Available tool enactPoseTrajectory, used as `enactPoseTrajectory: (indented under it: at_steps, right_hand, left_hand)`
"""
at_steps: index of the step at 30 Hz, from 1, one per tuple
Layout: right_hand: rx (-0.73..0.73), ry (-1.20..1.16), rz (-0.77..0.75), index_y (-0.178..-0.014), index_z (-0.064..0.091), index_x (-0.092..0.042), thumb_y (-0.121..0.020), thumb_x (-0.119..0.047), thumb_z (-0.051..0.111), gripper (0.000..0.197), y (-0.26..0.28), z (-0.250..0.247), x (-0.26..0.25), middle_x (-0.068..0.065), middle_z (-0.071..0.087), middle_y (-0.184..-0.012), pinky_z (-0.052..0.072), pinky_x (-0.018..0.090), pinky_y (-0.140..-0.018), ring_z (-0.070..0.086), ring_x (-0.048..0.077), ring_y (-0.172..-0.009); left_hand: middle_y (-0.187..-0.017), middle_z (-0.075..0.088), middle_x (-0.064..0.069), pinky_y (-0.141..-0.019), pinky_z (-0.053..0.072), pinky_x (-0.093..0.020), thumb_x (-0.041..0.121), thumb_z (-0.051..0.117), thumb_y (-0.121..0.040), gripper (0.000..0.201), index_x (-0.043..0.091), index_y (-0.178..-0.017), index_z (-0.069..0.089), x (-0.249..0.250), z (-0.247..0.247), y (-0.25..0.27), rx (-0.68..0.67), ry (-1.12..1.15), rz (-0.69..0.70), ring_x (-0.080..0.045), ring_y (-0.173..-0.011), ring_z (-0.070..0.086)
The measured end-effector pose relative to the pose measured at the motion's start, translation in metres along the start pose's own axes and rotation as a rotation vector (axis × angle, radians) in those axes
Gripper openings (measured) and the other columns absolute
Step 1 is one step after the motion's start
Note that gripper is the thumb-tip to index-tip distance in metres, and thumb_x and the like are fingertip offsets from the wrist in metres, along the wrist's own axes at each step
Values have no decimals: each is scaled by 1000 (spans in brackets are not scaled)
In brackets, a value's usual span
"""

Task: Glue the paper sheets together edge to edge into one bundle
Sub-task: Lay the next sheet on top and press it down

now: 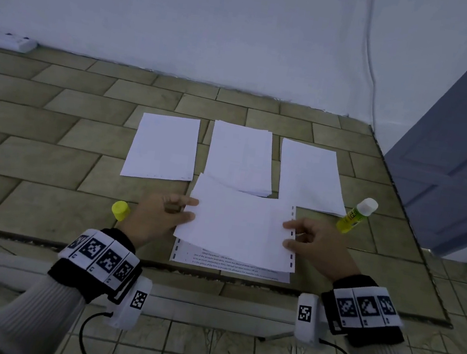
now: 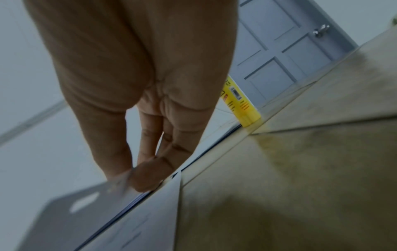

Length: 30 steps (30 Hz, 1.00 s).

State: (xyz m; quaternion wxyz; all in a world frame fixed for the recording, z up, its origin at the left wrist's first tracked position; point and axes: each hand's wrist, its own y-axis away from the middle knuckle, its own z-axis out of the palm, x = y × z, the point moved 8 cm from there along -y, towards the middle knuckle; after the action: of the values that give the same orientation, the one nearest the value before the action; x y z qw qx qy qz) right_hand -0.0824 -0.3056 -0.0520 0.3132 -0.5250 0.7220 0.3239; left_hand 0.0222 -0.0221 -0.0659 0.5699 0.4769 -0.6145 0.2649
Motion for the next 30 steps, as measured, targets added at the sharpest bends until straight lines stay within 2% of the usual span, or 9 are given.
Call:
enactPoseTrajectory:
  at_steps: [2,5,8,11,14,19,25,28,30]
  right_hand:
    - [-15,73,2,-109,66,-14,-79,-8,73,32,1,7,0,-7,53,-70,40,9,-60,49,3,-63]
    - [20,177,25,-112,64,-12,-80,-8,73,34,3,16,4,-14,45,-70,40,11,-62,45,0,-64]
    - [62,242,27,-114,63,-11,-80,-9,73,35,6,20,4,-3,57,-92,52,27,-81,55,10,-80]
    - [77,281,10,-115,63,-13,-81,-10,73,36,6,22,3,5,60,-112,49,24,-84,57,14,-89]
    - [77,277,16,-115,63,-13,-81,-10,73,36,6,23,4,6,60,-114,51,26,-85,59,16,-91]
    - [58,275,28,-114,64,-12,-79,-7,74,37,5,22,6,7,61,-115,51,29,-88,59,18,-94]
    - [34,282,25,-114,65,-14,-78,-7,74,38,3,20,9,3,61,-111,40,9,-72,55,12,-90]
    - [28,275,23,-113,65,-14,-77,-8,75,38,3,20,11,1,60,-107,39,5,-65,55,9,-86]
    - [22,271,22,-112,66,-15,-77,-7,76,37,3,20,12,-1,59,-104,40,3,-63,53,5,-82]
  left_hand:
    - [-97,70,7,-71,51,-12,9,71,-86,23,28,-96,70,-2,-3,1,20,-111,18,-6,-92,64]
    - [-91,68,8,-65,47,-7,10,74,-84,25,33,-91,68,-3,-4,4,30,-258,44,-3,-87,62]
    - [-81,66,9,-63,44,-7,12,76,-83,25,33,-91,67,-3,-3,4,47,-370,74,1,-78,60]
    - [-56,59,17,-62,41,-15,11,76,-82,23,30,-93,67,-5,-2,3,48,-446,95,5,-61,56]
    - [-48,53,27,-60,38,-17,11,76,-82,21,24,-96,69,-7,-1,2,39,-486,98,9,-56,53]
    - [-55,52,20,-56,36,-6,11,79,-79,22,24,-94,69,-2,-1,4,53,-497,127,13,-57,53]
    - [-49,51,19,-53,37,-5,9,80,-78,23,23,-93,69,-2,0,6,49,-486,125,11,-55,53]
    - [-47,53,22,-54,37,-6,9,79,-78,23,24,-92,69,-3,1,7,34,-495,118,10,-55,53]
    - [-54,56,17,-55,38,-5,10,79,-78,24,26,-91,67,-2,1,8,37,-502,120,11,-59,54]
